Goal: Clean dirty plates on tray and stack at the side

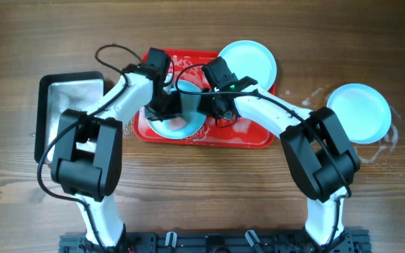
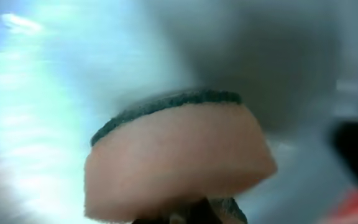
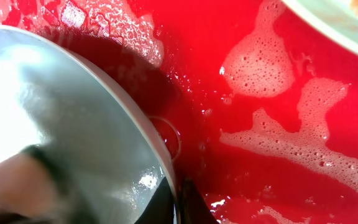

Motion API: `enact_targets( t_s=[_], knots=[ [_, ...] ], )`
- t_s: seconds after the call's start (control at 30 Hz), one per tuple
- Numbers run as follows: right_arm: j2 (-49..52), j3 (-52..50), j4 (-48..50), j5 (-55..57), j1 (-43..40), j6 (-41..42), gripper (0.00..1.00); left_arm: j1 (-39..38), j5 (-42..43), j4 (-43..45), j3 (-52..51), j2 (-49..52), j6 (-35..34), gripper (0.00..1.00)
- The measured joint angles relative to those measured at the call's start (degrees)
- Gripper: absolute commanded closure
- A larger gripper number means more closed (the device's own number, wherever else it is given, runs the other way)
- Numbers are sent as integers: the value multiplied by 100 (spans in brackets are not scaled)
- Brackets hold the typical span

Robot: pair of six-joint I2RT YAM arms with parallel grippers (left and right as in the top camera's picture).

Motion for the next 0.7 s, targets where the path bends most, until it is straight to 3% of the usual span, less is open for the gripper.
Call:
enact_targets(
  t_s=[0.2,0.43,0.7],
  knots=[
    [0,0,0,0,0,-2,96,-90,979,612,-72,138,-15,96],
    [0,-17,66,-76,7,-63,96,20,525,151,166,142,-1036,96],
    [0,-17,94,-92,7,-59,96,667,-382,-1241,1366,157,-1386,96]
  ],
)
